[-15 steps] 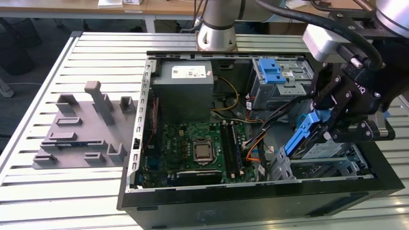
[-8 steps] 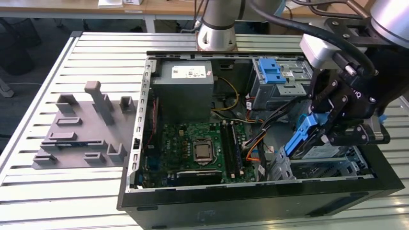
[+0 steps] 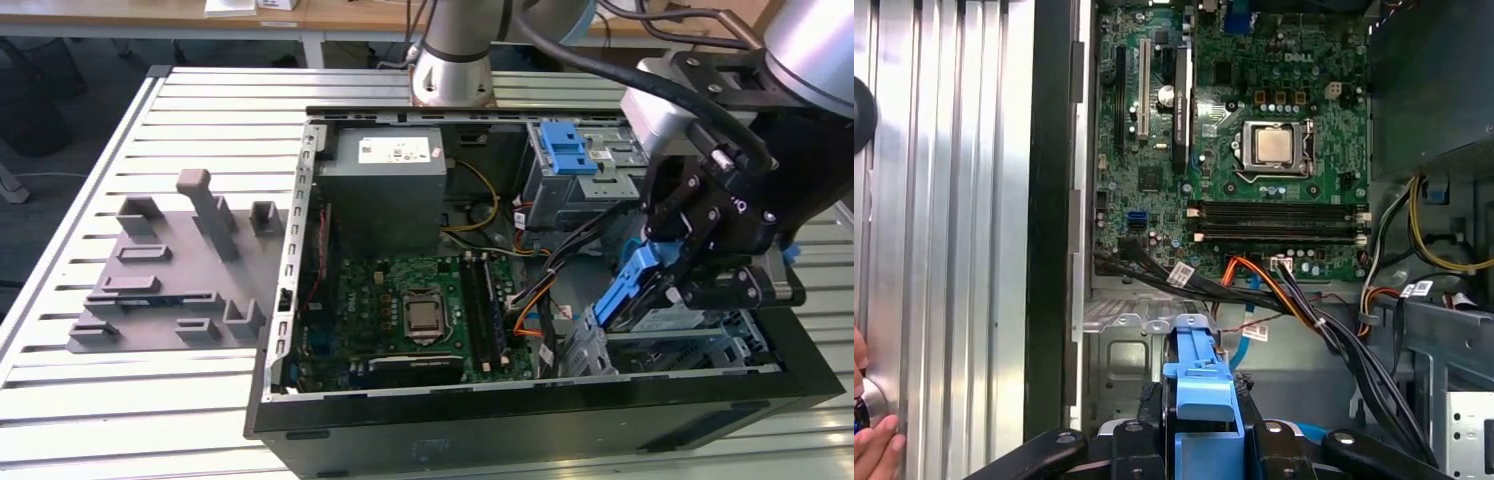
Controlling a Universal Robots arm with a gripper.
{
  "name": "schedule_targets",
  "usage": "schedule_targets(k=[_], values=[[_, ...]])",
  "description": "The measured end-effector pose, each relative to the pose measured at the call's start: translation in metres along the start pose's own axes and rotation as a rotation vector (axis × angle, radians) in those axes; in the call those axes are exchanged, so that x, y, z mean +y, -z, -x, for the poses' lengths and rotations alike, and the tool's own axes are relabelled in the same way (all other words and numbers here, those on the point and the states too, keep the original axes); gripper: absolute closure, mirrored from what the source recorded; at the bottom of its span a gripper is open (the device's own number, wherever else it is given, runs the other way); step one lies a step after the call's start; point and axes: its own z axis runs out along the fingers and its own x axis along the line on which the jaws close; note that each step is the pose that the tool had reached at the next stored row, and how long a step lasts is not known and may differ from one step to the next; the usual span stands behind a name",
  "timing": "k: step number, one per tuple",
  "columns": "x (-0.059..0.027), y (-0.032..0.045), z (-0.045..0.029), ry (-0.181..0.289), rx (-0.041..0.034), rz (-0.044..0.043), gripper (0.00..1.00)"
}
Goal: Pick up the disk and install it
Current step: 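Insert the disk into the insertion slot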
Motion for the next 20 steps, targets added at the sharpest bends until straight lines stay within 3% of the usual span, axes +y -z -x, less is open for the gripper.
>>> schedule_targets(k=[7, 10, 13, 16, 19, 20], values=[[-0.0002, -0.0057, -0.0001, 0.000, 0.0001, -0.0001, 0.62], [-0.0003, -0.0073, -0.0002, 0.000, -0.0001, 0.0000, 0.50], [-0.0004, -0.0100, -0.0003, 0.000, -0.0001, 0.0000, 0.50], [-0.0005, -0.0117, -0.0003, 0.000, 0.0001, 0.0000, 0.58], [-0.0005, -0.0128, -0.0003, 0.000, 0.0001, 0.0000, 0.76], [-0.0005, -0.0131, -0.0003, 0.000, 0.0001, 0.0000, 0.76]])
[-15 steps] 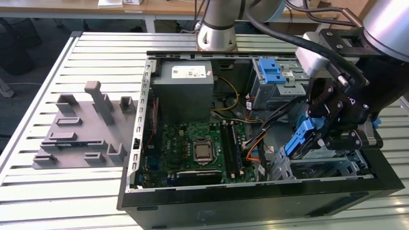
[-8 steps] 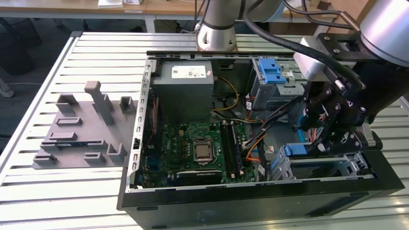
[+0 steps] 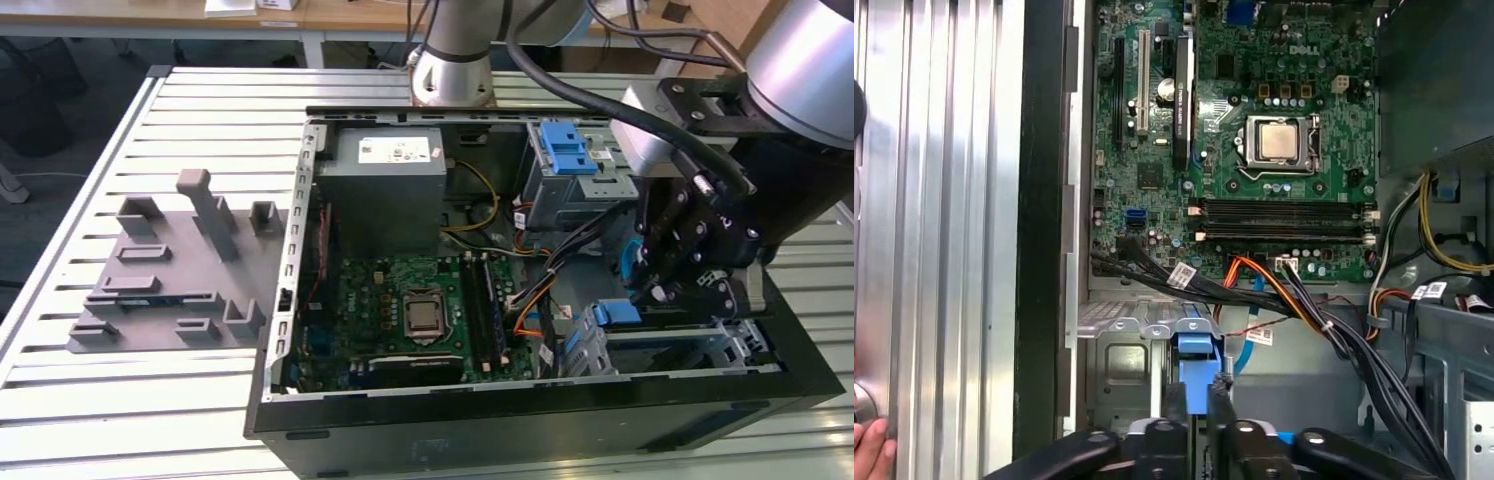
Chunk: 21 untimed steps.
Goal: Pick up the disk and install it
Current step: 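Insert the disk into the insertion slot, then insert the first disk wire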
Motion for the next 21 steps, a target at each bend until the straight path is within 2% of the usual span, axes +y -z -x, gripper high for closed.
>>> schedule_targets(k=[2, 4, 18, 21], values=[[-0.0001, -0.0013, 0.0000, 0.000, -0.0002, -0.0001, 0.87], [-0.0001, -0.0026, -0.0001, 0.000, -0.0001, 0.0000, 0.89], [-0.0004, -0.0079, -0.0002, 0.001, 0.0000, 0.0000, 0.89], [-0.0027, -0.0082, -0.0002, 0.001, -0.0002, 0.0001, 0.89]])
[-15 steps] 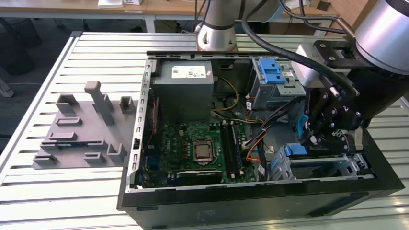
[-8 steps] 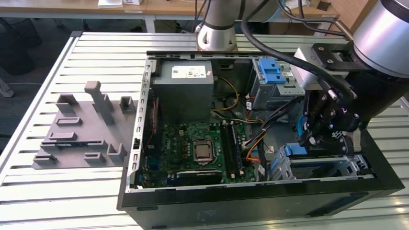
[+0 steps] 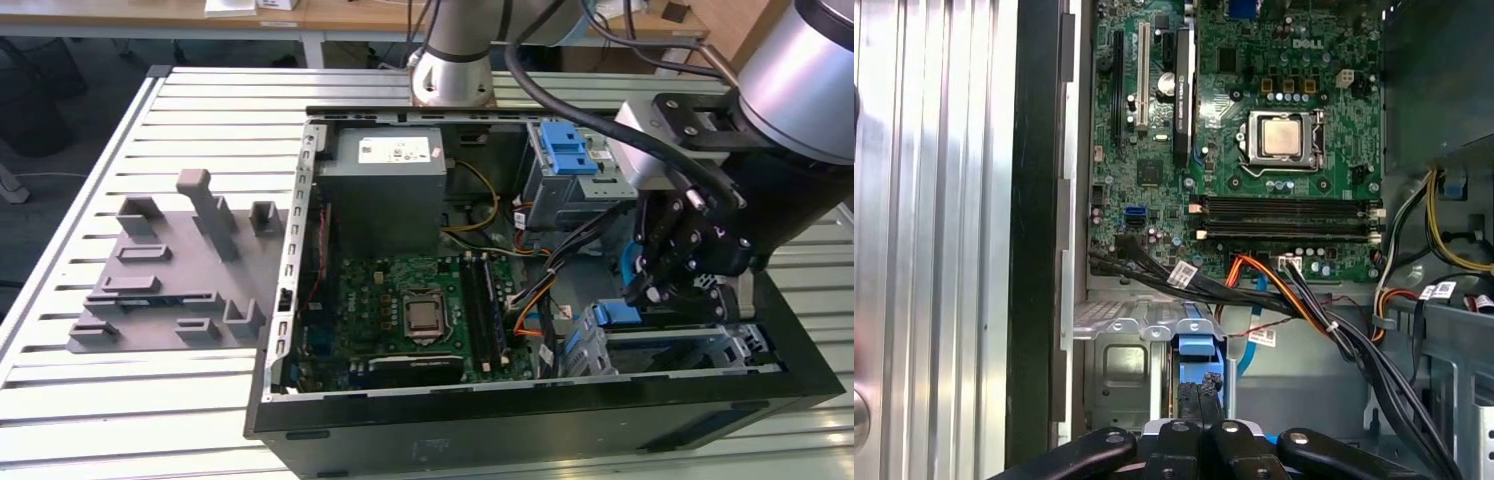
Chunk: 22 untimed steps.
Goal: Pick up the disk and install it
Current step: 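Insert the first disk wire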
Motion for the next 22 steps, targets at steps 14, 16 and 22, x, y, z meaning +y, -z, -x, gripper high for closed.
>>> schedule_targets(k=[14, 16, 22], values=[[-0.0202, -0.0005, 0.0000, 0.000, 0.0002, 0.0000, 0.89], [-0.0232, -0.0005, 0.0000, 0.000, 0.0002, -0.0001, 0.89], [-0.0286, -0.0007, -0.0001, -0.001, 0.0005, 0.0000, 0.89]])
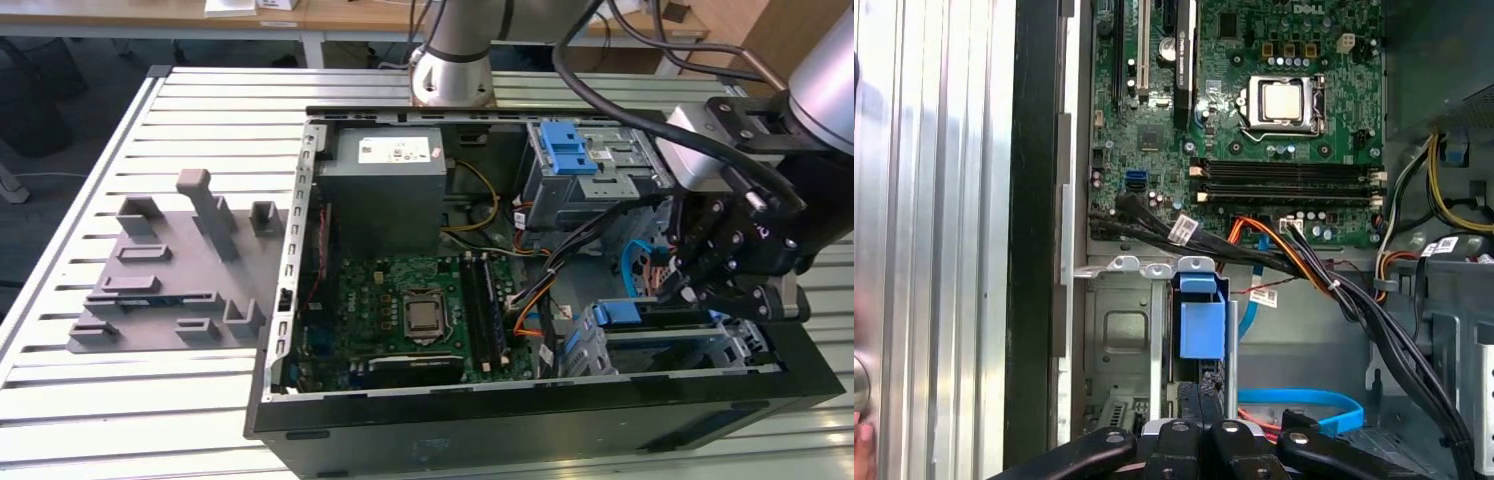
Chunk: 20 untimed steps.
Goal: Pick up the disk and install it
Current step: 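Insert the first disk wire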
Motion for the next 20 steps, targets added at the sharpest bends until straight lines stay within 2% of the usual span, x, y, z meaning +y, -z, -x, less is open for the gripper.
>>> schedule_targets(k=[11, 20], values=[[-0.0186, 0.0004, 0.0000, 0.000, 0.0001, 0.0000, 0.89], [-0.0205, 0.0057, 0.0006, 0.000, 0.0001, 0.0000, 0.89]])
